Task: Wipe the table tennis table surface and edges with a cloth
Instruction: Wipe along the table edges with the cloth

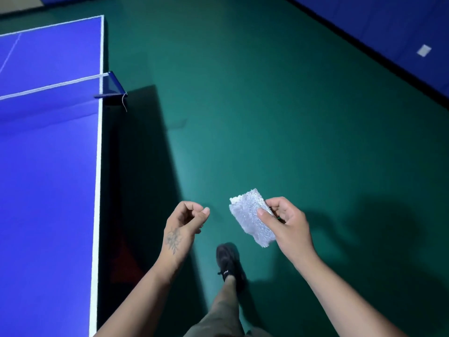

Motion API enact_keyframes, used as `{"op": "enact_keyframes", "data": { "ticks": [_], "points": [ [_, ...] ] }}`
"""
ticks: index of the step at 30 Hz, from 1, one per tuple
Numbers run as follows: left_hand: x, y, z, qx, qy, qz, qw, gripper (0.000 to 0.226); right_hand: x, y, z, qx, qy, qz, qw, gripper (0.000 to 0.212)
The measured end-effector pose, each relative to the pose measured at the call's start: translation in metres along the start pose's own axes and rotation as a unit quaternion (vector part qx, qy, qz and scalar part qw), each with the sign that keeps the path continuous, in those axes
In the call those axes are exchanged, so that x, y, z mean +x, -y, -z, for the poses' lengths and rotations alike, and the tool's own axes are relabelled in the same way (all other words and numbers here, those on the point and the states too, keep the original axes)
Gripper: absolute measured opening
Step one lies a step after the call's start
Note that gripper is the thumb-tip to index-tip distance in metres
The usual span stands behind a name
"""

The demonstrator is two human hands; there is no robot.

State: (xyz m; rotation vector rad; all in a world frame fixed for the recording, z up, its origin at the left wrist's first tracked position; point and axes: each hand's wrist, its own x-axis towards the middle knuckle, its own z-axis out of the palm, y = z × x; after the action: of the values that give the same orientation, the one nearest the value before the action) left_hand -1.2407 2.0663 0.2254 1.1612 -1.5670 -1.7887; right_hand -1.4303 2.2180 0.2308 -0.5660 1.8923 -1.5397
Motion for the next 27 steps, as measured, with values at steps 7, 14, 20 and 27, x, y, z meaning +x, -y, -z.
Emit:
{"op": "enact_keyframes", "data": {
  "ticks": [7, 14, 20, 27],
  "points": [
    [0.173, -0.023, -0.001, -0.060, -0.035, 0.021, 0.997, 0.032, 0.170, 0.038, -0.029, -0.044, 0.000, -0.005, 0.999, 0.010],
    [0.341, -0.099, -0.018, -0.017, -0.008, -0.024, 1.000, 0.050, 0.335, 0.095, -0.049, -0.031, -0.021, 0.018, 0.999, 0.009],
    [0.476, -0.153, -0.043, -0.002, 0.001, -0.043, 0.999, 0.050, 0.484, 0.118, -0.057, -0.021, -0.015, 0.031, 0.999, 0.009],
    [0.646, -0.207, -0.076, -0.007, -0.072, -0.046, 0.996, 0.056, 0.694, 0.153, -0.061, -0.001, 0.027, 0.044, 0.999, 0.007]
  ]
}}
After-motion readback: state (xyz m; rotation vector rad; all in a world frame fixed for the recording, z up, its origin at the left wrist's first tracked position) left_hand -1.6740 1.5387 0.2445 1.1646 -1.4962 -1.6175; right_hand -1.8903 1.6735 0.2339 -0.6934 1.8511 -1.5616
